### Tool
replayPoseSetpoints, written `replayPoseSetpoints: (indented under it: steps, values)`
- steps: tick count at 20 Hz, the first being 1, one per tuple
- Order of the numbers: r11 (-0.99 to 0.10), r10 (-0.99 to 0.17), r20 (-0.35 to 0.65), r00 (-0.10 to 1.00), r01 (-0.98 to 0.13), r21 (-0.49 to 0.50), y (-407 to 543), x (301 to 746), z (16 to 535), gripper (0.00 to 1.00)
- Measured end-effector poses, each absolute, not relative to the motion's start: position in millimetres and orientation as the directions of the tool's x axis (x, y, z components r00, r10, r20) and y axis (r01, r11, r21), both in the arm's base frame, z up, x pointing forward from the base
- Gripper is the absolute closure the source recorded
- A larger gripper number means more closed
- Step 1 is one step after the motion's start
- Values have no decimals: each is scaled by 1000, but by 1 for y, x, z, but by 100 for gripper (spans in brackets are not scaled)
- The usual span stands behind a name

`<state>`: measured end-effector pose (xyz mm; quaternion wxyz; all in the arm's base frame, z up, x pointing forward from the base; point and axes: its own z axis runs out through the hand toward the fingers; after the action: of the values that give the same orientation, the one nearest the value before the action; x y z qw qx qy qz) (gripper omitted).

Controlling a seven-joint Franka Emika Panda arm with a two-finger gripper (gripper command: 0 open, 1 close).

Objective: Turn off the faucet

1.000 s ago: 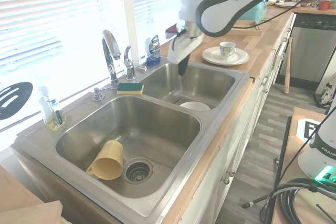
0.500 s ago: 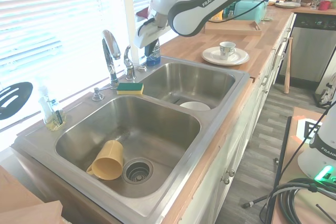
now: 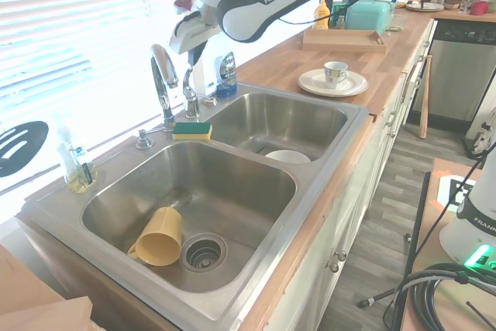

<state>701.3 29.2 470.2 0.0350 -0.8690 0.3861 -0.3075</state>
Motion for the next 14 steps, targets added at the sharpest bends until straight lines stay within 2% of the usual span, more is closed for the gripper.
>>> replayPoseSetpoints:
  steps: [7, 14]
  values:
    - [-683, -706, 500, 501, -670, -292, 20, 732, 462, 100]
    - [-673, -717, 478, 508, -684, -283, 12, 738, 447, 100]
